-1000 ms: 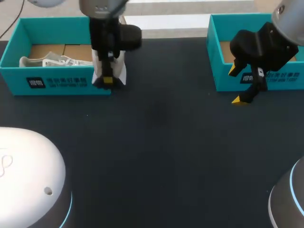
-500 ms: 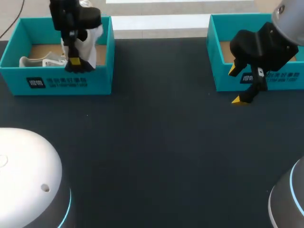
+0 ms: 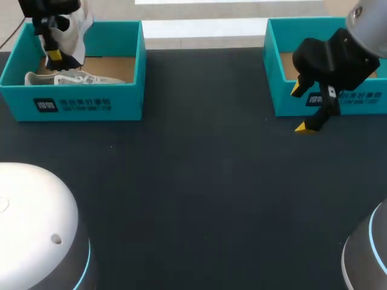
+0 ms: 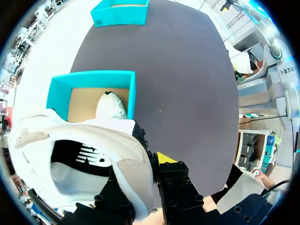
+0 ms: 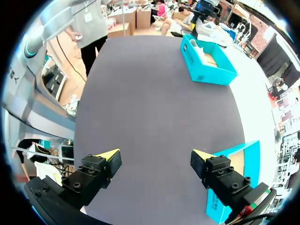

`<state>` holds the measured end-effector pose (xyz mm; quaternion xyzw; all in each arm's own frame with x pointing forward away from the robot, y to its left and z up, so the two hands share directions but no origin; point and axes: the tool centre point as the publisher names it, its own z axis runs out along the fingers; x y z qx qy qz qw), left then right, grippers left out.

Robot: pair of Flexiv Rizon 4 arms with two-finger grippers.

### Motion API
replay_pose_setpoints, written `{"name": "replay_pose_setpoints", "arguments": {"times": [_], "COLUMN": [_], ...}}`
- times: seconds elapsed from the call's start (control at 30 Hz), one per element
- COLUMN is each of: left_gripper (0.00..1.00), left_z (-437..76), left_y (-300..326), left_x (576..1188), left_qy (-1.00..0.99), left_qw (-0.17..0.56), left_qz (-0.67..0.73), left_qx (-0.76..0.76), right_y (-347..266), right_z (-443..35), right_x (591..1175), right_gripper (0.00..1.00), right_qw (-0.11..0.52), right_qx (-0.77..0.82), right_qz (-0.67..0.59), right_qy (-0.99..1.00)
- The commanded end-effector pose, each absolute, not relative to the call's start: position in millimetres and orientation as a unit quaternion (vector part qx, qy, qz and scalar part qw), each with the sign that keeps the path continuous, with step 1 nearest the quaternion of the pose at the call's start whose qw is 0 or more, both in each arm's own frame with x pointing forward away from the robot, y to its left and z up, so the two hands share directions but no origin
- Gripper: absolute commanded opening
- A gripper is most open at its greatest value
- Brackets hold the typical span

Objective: Take the shoe out of the shoebox, open the shoe tongue, remove and reinsert the insole, then place the shoe into the shoebox

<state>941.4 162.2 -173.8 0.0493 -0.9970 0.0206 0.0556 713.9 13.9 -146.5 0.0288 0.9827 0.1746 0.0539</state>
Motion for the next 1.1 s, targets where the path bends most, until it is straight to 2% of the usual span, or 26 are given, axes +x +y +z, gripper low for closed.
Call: {"name": "replay_pose_setpoints", "arguments": {"times": [0.03, 0.5, 1.1], "left_gripper": [0.0, 0.0, 0.0], "left_z": [-174, -171, -171], "left_y": [182, 240, 240], "left_x": [961, 1026, 1026], "left_qy": [-0.997, -0.998, -0.998], "left_qw": [0.057, 0.036, 0.036], "left_qz": [0.014, -0.028, -0.028], "left_qx": [0.044, 0.039, 0.039], "right_y": [15, 15, 15], "right_z": [-147, -147, -147], "right_x": [716, 716, 716], "right_gripper": [1.0, 1.0, 1.0], "right_qw": [0.053, 0.053, 0.053], "right_qx": [0.03, 0.03, 0.03], "right_qz": [0.172, 0.172, 0.172], "right_qy": [0.983, 0.983, 0.983]}}
